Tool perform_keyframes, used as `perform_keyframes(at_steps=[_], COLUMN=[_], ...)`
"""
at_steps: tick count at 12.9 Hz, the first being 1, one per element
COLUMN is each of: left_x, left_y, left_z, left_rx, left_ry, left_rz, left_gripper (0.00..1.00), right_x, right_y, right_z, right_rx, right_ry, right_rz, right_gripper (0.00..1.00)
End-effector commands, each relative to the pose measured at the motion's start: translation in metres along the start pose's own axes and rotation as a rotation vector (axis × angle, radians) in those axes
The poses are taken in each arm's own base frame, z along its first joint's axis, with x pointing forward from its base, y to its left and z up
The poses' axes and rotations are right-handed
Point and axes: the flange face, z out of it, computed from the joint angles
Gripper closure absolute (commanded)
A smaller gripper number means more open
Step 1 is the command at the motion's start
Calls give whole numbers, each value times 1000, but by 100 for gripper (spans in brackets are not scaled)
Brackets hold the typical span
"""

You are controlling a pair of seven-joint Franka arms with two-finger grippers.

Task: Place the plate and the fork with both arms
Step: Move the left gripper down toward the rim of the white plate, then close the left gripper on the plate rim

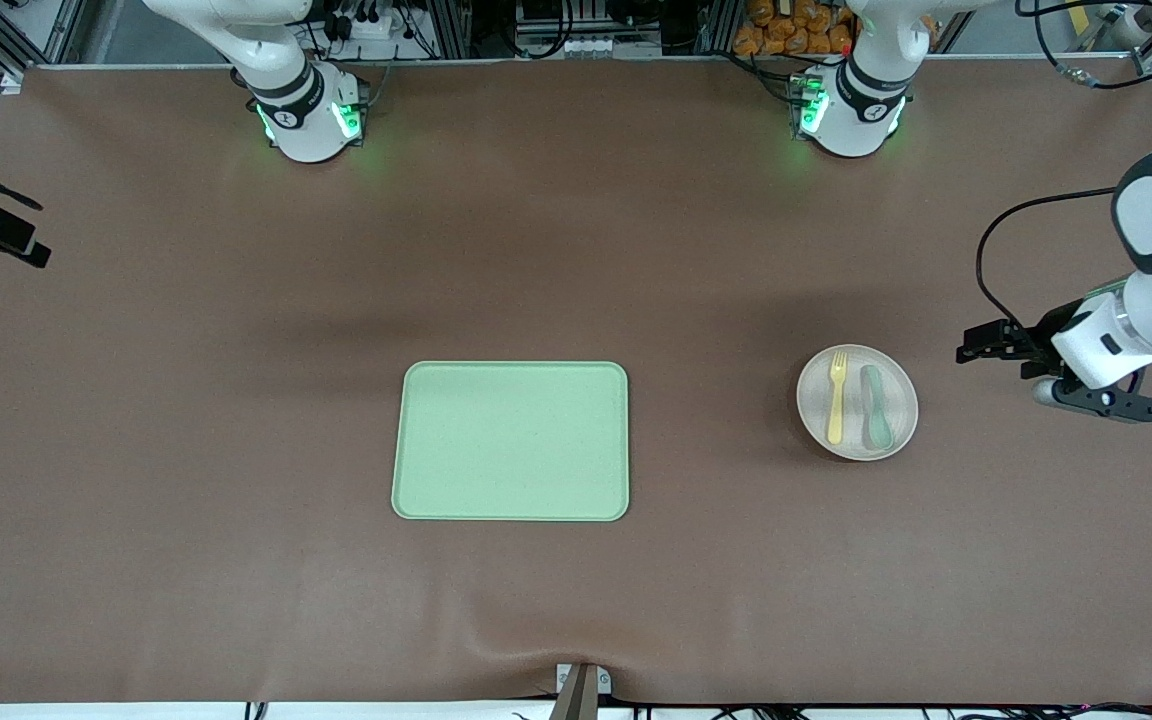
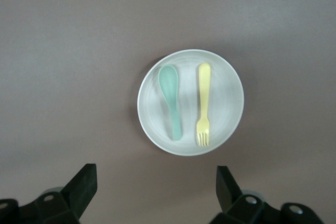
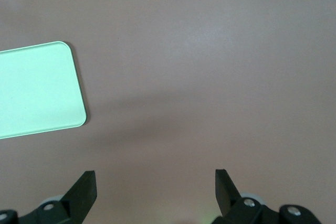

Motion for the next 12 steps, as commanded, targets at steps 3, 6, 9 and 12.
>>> perform_keyframes(at_steps=[3, 6, 9, 12], left_x=[-25, -26, -29, -27], left_y=[-16, -32, -50, -54], left_z=[65, 102, 138, 166], left_rx=[12, -11, -11, -56], left_ry=[63, 71, 93, 111], left_rz=[-13, -71, -124, -202], left_gripper=[0, 1, 14, 25], right_x=[-2, -3, -4, -4], right_y=[-6, -5, -5, -7], right_z=[1, 2, 3, 3], right_rx=[6, 3, 2, 2], right_ry=[-13, -23, -32, -37], right_rz=[-10, -10, -10, -13], right_gripper=[0, 0, 0, 0])
